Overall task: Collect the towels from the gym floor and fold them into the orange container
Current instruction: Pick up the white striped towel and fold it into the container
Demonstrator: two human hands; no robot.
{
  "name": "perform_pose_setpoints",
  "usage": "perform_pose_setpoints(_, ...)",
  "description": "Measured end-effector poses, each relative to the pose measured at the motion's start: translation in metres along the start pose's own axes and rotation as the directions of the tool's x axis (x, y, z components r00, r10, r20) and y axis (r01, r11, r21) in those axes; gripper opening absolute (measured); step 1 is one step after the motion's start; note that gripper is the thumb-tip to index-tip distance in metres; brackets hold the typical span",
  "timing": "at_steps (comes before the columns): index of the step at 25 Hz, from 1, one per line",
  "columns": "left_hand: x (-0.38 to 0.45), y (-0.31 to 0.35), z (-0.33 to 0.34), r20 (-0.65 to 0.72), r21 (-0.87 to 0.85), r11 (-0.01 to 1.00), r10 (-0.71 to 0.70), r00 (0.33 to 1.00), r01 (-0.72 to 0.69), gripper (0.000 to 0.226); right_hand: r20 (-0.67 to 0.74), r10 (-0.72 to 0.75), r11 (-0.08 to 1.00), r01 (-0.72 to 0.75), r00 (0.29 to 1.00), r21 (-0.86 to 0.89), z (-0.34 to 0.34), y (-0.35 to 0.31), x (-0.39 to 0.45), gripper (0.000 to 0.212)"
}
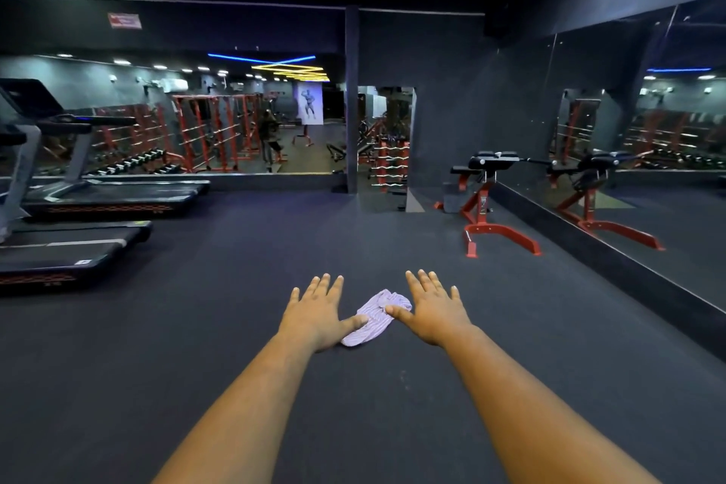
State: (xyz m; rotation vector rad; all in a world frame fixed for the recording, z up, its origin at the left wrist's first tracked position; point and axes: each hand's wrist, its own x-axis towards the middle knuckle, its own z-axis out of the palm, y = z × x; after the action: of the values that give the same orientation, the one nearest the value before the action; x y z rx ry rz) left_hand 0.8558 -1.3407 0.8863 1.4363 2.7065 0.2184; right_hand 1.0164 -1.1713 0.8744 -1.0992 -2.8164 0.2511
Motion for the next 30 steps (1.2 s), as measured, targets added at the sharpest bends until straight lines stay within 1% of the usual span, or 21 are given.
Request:
perform_pose_setpoints(3, 0.08, -0.029, 0.017, 0.053, -0.014, 1.0, 0.008, 0.999, -0.007, 0.099, 0.044, 0.03, 0.999, -0.03, 0.999, 0.014, 0.029, -0.002, 0.079, 0.097)
perform_pose_setpoints(8, 0.199, -0.066, 0.044, 0.136, -0.013, 1.0, 0.019, 0.991, -0.017, 0.1, 0.124, 0.065, 0.997, -0.069, 0.99, 0.034, 0.066, 0.004, 0.189, 0.095)
perform_pose_setpoints(13, 0.321, -0.093, 0.095, 0.239, 0.0, 1.0, 0.001, 0.971, -0.001, 0.101, 0.217, 0.082, 0.995, -0.093, 0.973, 0.042, 0.121, 0.032, 0.309, 0.097)
perform_pose_setpoints(16, 0.401, -0.106, 0.128, 0.285, -0.015, 0.999, -0.028, 0.958, 0.034, 0.101, 0.272, 0.058, 0.996, -0.075, 0.96, 0.053, 0.158, 0.052, 0.391, 0.096)
perform_pose_setpoints(21, 0.511, -0.135, 0.169, 0.391, -0.025, 0.991, -0.113, 0.913, 0.133, 0.101, 0.416, 0.024, 0.998, -0.046, 0.909, 0.042, 0.205, 0.071, 0.516, 0.095)
perform_pose_setpoints(24, 0.57, -0.16, 0.194, 0.441, -0.041, 0.984, -0.14, 0.887, 0.176, 0.102, 0.474, 0.008, 0.999, -0.029, 0.88, 0.036, 0.235, 0.073, 0.585, 0.095)
perform_pose_setpoints(27, 0.647, -0.198, 0.236, 0.502, -0.067, 0.974, -0.153, 0.851, 0.215, 0.102, 0.532, -0.002, 0.999, -0.015, 0.847, 0.028, 0.285, 0.066, 0.669, 0.095)
perform_pose_setpoints(30, 0.723, -0.239, 0.29, 0.549, -0.078, 0.974, -0.137, 0.825, 0.214, 0.101, 0.59, 0.005, 0.999, -0.028, 0.808, 0.029, 0.347, 0.058, 0.749, 0.094)
